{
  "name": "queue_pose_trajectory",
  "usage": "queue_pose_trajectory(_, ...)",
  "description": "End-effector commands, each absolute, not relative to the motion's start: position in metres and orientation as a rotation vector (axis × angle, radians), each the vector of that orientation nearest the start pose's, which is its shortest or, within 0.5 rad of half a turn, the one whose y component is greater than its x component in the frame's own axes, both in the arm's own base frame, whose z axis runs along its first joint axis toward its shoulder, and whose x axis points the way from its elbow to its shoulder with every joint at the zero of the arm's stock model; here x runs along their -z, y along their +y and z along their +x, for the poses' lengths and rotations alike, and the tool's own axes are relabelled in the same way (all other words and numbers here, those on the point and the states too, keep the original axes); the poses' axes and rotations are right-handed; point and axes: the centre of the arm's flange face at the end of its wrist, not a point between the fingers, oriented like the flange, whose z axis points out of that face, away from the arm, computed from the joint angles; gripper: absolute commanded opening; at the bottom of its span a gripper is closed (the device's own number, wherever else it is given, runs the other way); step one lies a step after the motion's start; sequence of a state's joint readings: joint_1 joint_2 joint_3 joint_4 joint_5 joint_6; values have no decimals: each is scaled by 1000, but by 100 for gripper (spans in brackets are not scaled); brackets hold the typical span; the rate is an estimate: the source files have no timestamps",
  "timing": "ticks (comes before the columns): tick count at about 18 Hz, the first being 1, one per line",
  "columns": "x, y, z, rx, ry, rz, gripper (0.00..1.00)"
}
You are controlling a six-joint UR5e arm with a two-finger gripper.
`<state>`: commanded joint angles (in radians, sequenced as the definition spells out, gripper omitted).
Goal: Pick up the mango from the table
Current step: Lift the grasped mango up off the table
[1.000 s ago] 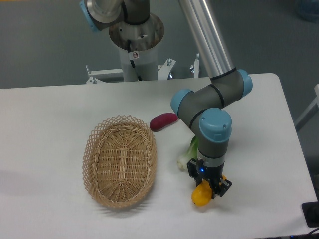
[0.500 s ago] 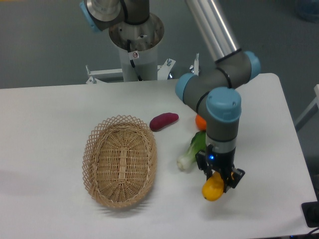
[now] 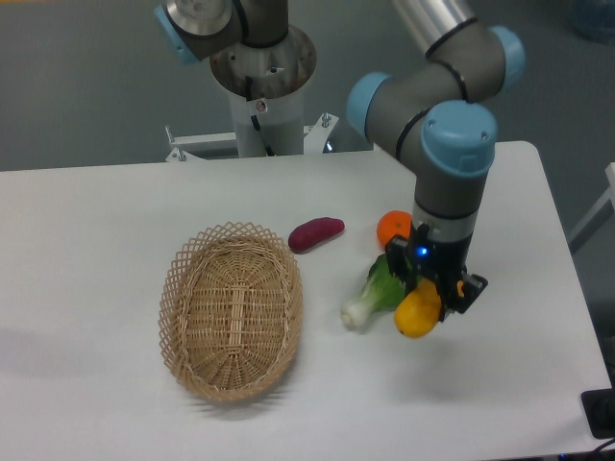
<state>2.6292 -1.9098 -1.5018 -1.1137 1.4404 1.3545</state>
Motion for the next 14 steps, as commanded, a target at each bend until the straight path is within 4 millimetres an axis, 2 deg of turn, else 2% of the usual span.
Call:
queue_pose_trajectory(3,-392,423,-487,-196,569,-2900,50)
queue_pose_trajectory(5,-397,414,-489,-180,583,-2905,50)
queue_pose_trajectory(14,-403,413,-491,-195,597,-2901,50)
